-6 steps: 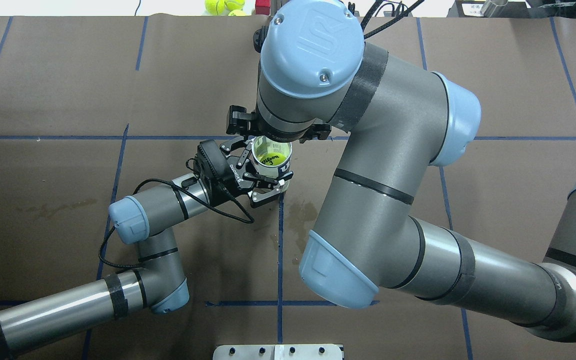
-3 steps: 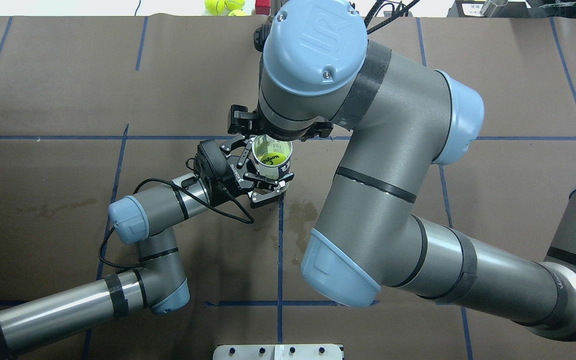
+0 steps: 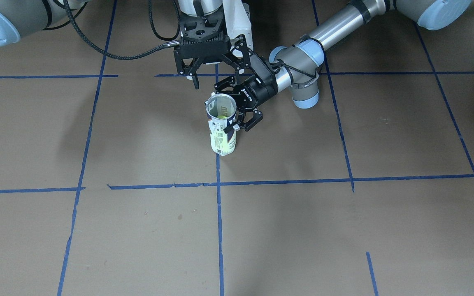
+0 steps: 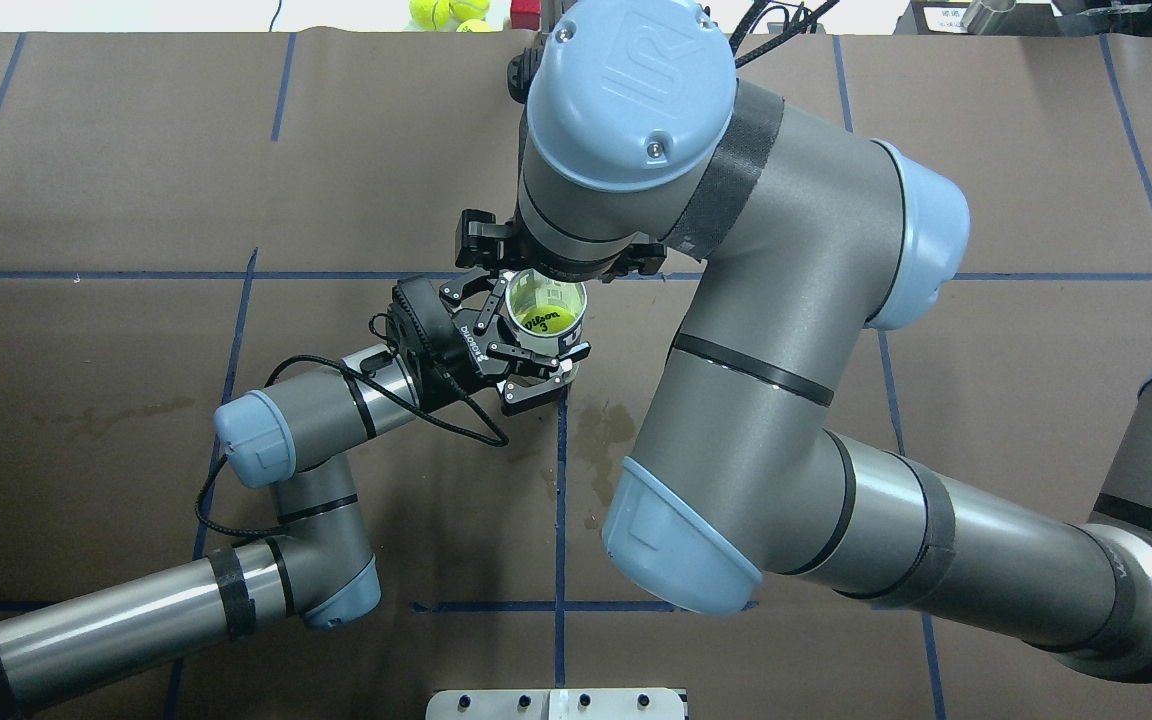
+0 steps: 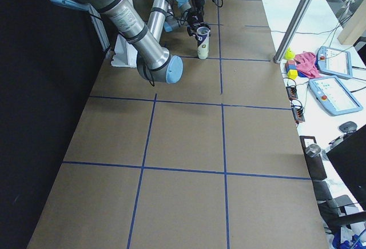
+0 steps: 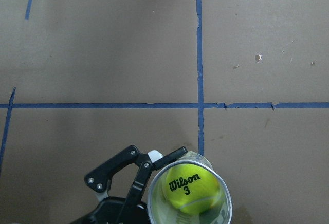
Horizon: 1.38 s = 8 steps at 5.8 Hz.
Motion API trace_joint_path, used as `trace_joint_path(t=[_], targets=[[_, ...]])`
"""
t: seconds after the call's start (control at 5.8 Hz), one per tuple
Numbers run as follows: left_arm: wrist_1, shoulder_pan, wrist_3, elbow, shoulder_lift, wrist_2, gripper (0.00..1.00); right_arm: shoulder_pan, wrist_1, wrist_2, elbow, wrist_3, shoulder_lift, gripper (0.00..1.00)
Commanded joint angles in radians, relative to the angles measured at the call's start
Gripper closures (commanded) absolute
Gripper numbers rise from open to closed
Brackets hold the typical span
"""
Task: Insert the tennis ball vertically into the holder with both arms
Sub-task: 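Lower the ball into the can opening and open the right gripper, then open the left gripper off the can while raising the right gripper away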
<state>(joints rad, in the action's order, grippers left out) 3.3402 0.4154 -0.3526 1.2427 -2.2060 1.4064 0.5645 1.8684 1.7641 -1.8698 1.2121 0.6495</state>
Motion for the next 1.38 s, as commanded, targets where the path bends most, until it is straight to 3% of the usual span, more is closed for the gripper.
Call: trace_joint_path(t=[0.0, 0.52, 1.03, 1.21], targets=[[-0.002, 0.008, 0.003, 0.014, 0.0, -0.001, 0.0, 0.0, 0.0, 0.0, 0.001, 0.0, 0.001, 0.01], [-0.002, 0.04, 0.004, 0.027, 0.0, 0.0, 0.0, 0.012, 0.0, 0.012, 0.0, -0.022, 0.001, 0.01], [-0.02, 0.046, 0.0, 0.078, 0.0, 0.002, 0.0, 0.124, 0.008, 0.157, -0.026, -0.084, 0.015, 0.01], [-0.086, 0.048, 0.0, 0.146, 0.009, 0.002, 0.0, 0.193, 0.008, 0.228, -0.032, -0.126, 0.036, 0.01]])
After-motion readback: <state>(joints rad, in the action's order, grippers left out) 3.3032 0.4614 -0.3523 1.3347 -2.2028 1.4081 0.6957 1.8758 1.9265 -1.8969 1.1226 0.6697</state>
